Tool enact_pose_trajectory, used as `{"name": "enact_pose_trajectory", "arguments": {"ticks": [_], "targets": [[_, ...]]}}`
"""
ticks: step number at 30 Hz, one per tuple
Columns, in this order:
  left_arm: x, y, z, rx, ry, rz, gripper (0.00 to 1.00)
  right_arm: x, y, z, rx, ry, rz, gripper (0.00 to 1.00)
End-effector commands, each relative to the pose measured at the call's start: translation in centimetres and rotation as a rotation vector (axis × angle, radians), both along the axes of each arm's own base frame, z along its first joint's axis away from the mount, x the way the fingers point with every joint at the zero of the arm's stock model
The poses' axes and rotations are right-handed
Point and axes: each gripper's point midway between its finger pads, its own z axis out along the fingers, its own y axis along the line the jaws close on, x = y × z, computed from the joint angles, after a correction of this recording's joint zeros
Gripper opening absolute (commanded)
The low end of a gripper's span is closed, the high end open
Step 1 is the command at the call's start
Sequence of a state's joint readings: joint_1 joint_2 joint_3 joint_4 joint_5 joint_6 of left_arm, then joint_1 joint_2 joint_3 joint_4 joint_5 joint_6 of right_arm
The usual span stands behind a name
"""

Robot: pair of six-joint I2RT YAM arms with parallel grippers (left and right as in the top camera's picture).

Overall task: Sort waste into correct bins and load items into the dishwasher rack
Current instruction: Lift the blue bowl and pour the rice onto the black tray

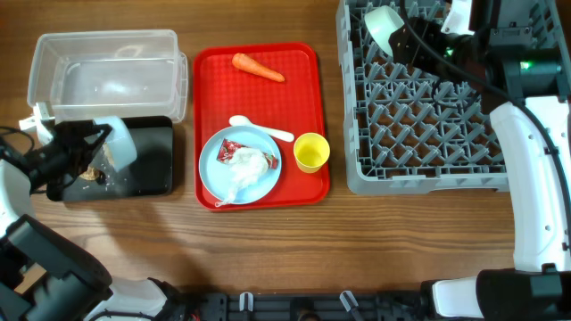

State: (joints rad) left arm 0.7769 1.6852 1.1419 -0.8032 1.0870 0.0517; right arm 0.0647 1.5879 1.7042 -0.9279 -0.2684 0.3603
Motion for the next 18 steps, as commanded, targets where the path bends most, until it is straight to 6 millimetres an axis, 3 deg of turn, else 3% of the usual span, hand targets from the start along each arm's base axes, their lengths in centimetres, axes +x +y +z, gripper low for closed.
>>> {"name": "enact_pose_trajectory", "arguments": {"ticks": [1,5,12,18], "targets": [[0.3,-0.5,1.3,-0.088,-0.099,-0.025,0.04,0.1,0.1,-0.4,-0.016,0.007,0.012,0.75],[0.7,-0.4,1.7,-0.177,-0.159,-0.036,0.04,0.0,0.2,-0.4,-0.017,0.01,0.014,0.75],[0.5,0.9,-0.2,-0.33,-0.116,0.017,0.04,-0.3,0.1,-0.7,-0.019,0.027,0.016,0.75],[0.3,1.2,1.2,-0.42,-0.177,0.024,0.04,-0.4,0.1,-0.8,-0.02,0.03,0.016,0.75]]}}
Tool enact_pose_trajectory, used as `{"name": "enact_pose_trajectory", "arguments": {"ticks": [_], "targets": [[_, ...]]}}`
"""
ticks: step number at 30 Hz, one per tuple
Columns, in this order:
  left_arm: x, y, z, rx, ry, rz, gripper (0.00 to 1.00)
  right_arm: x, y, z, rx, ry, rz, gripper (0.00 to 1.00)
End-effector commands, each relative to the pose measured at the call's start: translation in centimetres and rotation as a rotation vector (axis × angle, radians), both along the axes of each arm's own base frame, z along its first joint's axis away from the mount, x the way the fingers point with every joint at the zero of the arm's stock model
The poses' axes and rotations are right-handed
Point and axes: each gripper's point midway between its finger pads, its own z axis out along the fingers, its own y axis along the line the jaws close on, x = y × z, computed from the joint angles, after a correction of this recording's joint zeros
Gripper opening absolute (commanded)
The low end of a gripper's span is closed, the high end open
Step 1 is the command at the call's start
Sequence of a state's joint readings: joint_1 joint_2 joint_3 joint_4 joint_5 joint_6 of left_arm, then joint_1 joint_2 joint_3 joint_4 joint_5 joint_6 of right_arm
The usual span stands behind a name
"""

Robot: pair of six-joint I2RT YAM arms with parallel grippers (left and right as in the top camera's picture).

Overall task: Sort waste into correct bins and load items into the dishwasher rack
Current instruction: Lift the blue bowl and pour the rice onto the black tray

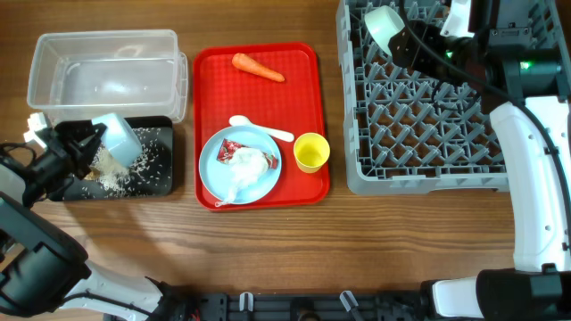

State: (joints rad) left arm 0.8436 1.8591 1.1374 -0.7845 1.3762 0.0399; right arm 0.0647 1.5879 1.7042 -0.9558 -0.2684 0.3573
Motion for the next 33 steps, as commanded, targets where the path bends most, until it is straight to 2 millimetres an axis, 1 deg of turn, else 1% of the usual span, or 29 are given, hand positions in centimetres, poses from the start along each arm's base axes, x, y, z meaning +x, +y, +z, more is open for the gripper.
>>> {"name": "enact_pose_trajectory", "arguments": {"ticks": [1,5,12,16,24,28,31,33], "targets": [[-0.1,0.0,2.2,-0.109,-0.098,0.005,0.04,0.1,0.2,-0.3,-0.016,0.003,0.014,0.75],[-0.2,0.0,3.2,-0.148,-0.136,0.003,0.04,0.1,0.2,-0.3,-0.016,0.005,0.014,0.75],[-0.5,0.4,3.2,-0.209,-0.084,0.028,0.04,0.1,0.1,-0.4,-0.016,0.007,0.014,0.75],[-1.1,0.0,3.2,-0.282,-0.023,0.043,0.04,0.1,0.2,-0.3,-0.016,0.005,0.014,0.75],[-1.2,-0.1,3.2,-0.276,-0.028,0.043,0.04,0.1,0.1,-0.3,-0.019,0.003,0.012,0.75],[-1.5,-0.4,3.4,-0.32,0.009,0.048,0.04,0.2,0.1,-0.2,-0.019,-0.003,0.012,0.76],[-1.6,-0.6,3.9,-0.279,-0.025,0.043,0.04,0.4,0.1,-0.1,-0.025,-0.017,0.02,0.78],[-1.7,-1.0,4.8,-0.223,-0.072,0.029,0.04,0.5,0.1,0.0,-0.026,-0.02,0.022,0.78]]}}
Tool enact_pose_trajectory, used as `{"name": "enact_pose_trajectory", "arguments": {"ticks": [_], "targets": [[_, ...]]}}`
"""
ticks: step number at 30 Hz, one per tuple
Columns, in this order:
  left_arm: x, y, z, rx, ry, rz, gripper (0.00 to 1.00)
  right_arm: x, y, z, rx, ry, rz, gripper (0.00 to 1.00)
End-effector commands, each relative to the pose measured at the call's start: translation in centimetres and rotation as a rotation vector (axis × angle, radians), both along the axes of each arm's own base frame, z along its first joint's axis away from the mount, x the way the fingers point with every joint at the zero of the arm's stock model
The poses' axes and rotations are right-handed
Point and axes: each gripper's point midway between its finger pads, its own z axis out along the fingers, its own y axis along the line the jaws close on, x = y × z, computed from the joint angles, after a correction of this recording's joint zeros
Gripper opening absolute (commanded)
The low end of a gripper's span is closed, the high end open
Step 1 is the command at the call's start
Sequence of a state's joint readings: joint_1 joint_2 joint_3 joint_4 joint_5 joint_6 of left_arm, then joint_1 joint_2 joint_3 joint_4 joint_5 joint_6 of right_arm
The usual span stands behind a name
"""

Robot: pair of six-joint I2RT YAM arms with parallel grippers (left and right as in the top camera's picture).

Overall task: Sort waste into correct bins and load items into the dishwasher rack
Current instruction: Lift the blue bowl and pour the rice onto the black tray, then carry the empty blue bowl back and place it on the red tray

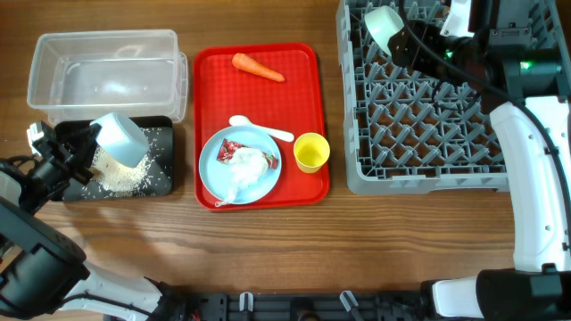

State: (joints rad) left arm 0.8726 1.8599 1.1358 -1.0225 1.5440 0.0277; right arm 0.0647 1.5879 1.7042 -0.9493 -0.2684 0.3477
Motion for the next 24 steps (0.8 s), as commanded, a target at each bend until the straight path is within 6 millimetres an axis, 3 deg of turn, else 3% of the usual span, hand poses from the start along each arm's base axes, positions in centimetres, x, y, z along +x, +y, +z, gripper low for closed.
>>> {"name": "enact_pose_trajectory", "arguments": {"ticks": [1,7,10,12,14,19,22,24], "targets": [[-0.2,-0.5,2.4,0.107,-0.133,-0.001,0.04,0.4,0.1,-0.1,-0.024,-0.014,0.019,0.78],[-0.2,-4.2,6.9,0.279,-0.3,-0.089,0.04,0.5,0.1,0.0,-0.026,-0.022,0.021,0.78],[0.2,-8.0,9.6,0.412,-0.42,-0.197,0.04,0.5,0.1,0.0,-0.027,-0.022,0.023,0.78],[0.6,-10.4,10.2,0.494,-0.45,-0.267,0.04,0.5,0.1,0.0,-0.027,-0.022,0.023,0.78],[1.6,-13.0,10.3,0.594,-0.454,-0.333,0.04,0.5,0.1,0.0,-0.027,-0.021,0.023,0.79],[6.0,-20.0,8.1,0.865,-0.357,-0.373,0.04,0.4,0.2,-0.1,-0.026,-0.018,0.025,0.79],[8.4,-22.7,5.9,1.129,-0.293,-0.3,0.04,0.5,0.4,0.1,-0.025,-0.024,0.027,0.79],[9.6,-23.0,4.5,1.351,-0.222,-0.205,0.04,0.5,0.4,0.1,-0.026,-0.025,0.027,0.79]]}}
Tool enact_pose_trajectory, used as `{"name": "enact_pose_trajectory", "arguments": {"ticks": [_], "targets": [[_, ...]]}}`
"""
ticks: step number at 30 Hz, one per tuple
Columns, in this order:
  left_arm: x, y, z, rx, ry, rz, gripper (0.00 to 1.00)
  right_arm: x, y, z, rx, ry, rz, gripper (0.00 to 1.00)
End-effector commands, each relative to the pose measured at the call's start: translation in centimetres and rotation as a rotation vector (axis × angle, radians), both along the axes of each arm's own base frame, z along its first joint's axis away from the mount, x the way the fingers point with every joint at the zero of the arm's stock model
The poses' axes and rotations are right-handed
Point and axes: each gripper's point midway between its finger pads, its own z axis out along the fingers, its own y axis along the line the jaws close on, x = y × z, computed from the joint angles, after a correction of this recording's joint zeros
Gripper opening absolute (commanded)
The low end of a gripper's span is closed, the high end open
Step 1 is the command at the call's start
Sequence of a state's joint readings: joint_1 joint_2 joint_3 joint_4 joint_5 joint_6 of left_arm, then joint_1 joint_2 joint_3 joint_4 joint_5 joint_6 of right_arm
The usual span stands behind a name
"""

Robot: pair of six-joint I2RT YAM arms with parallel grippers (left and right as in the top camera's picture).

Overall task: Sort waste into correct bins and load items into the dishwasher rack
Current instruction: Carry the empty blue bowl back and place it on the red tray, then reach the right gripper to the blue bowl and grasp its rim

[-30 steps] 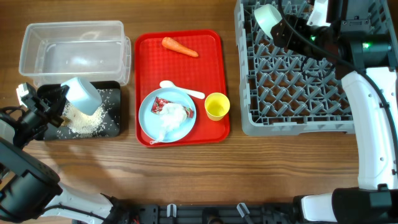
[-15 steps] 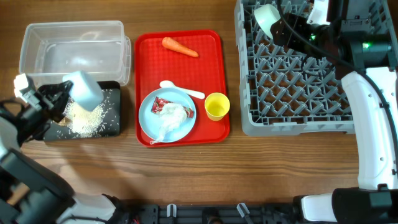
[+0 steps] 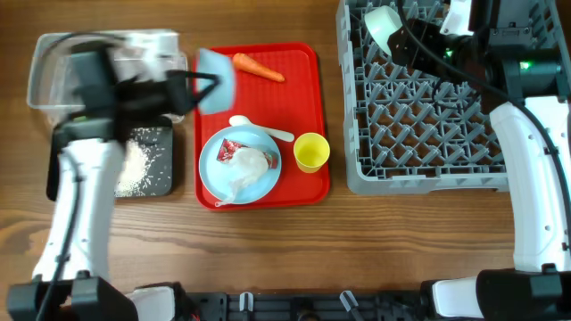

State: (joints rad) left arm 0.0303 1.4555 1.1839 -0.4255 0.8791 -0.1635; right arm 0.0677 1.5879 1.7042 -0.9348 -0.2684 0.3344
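Observation:
My left gripper (image 3: 198, 86) is shut on a light blue bowl (image 3: 217, 78), blurred, above the upper left corner of the red tray (image 3: 308, 62). White rice (image 3: 134, 165) lies in the black tray (image 3: 161, 183). On the red tray sit a carrot (image 3: 259, 68), a white spoon (image 3: 260, 130), a yellow cup (image 3: 310, 152) and a blue plate (image 3: 214, 174) carrying a red wrapper (image 3: 229, 148) and a crumpled white napkin (image 3: 250, 166). My right gripper (image 3: 403, 37) is shut on a pale cup (image 3: 382, 20) at the far left corner of the grey dishwasher rack (image 3: 428, 174).
A clear plastic bin (image 3: 45, 62) stands behind the black tray, with my left arm (image 3: 85, 178) reaching across it. The right arm (image 3: 535, 169) runs along the rack's right side. Bare wooden table (image 3: 294, 250) lies in front.
The left gripper has moved right with the blue bowl, from over the black tray to above the red tray's upper left corner. The right arm has not moved.
The left gripper first held the blue bowl tipped over the black tray, which held only a few bits. Then rice lay scattered there, then a pile of it. Now the bowl is over the red tray. The right gripper stayed at the rack with the pale cup.

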Motion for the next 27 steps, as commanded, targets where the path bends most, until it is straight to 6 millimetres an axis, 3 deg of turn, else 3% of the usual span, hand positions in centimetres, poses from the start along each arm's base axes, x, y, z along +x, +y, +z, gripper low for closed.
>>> {"name": "enact_pose_trajectory", "arguments": {"ticks": [1,4,8,14,24,27], "targets": [[4.0,1.1,-3.7,0.448,-0.039,0.411,0.04,0.3,0.2,-0.2,-0.022,-0.008,0.016,0.79],[4.2,-1.8,-5.2,0.634,-0.124,0.396,0.04,0.3,0.2,-0.2,-0.033,-0.013,0.03,0.78],[4.6,-5.2,-8.8,0.724,-0.134,0.337,0.04,0.4,0.2,-0.1,-0.034,-0.02,0.031,0.78],[5.3,-5.9,-14.4,0.794,-0.065,0.304,0.04,0.5,0.2,0.0,-0.052,-0.035,0.051,0.79],[6.1,-7.2,-17.8,0.785,-0.05,0.253,0.05,0.5,0.4,0.1,-0.039,-0.034,0.051,0.79],[6.2,-7.2,-18.3,0.789,-0.044,0.25,0.14,0.5,0.7,0.2,-0.038,-0.039,0.058,0.79]]}}
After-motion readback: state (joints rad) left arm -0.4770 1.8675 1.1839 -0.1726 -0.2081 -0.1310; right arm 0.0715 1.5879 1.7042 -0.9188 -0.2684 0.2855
